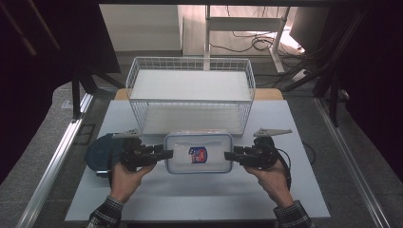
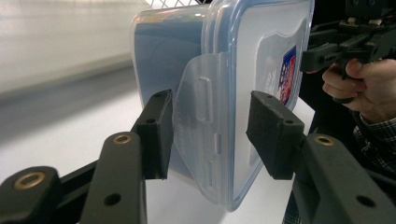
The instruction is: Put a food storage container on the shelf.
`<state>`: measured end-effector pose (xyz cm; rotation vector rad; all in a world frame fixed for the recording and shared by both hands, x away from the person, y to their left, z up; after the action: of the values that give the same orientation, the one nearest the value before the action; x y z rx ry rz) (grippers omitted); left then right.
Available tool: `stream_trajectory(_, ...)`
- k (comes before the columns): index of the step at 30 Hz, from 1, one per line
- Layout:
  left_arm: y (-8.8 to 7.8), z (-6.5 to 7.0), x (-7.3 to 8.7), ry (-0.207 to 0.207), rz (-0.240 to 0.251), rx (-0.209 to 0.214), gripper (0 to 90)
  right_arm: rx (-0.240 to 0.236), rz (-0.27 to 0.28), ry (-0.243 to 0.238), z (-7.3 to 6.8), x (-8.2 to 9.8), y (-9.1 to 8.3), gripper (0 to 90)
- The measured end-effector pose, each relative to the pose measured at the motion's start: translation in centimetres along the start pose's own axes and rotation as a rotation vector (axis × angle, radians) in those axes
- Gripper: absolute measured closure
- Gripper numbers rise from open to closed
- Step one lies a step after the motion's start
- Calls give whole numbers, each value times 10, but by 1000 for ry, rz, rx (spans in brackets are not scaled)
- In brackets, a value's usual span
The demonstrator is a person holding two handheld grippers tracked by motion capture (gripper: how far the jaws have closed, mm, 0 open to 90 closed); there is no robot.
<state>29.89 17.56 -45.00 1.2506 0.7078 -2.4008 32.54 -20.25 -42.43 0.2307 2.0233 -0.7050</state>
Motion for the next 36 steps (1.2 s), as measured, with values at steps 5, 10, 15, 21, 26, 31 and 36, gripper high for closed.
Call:
stream_trajectory(5, -3, 0, -18, 17, 6, -6, 515, -4, 26, -6, 1, -20, 1, 532)
stream_trajectory(10, -6, -1, -31, 26, 19, -10, 515, -6, 33, -19, 0, -34, 3, 531)
stream_trajectory(15, -11, 0, -51, 40, 35, -21, 515, -15, 49, -28, -2, -54, 7, 532)
stream_trajectory(21, -15, -2, -73, 53, 50, -24, 515, -17, 67, -42, -4, -74, 9, 532)
stream_trajectory(26, -16, -4, -89, 57, 60, -21, 515, -15, 77, -46, -4, -86, 10, 532)
stream_trajectory(31, -17, -4, -117, 82, 62, -33, 515, -21, 98, -57, -1, -110, 13, 532)
stream_trajectory(36, -18, -6, -135, 97, 70, -39, 514, -22, 112, -62, 0, -124, 14, 532)
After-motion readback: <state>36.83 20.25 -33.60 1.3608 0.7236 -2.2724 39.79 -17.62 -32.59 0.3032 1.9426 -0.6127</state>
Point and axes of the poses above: each handheld gripper's, and its own axes: y roughly forward along the jaws, x roughly out of its underside, z roughly to its right, the point moved 1 cm from there along y, roughly forward along the jaws, and after that the axes turned 9 degrees about z, right-handed, at the moved point
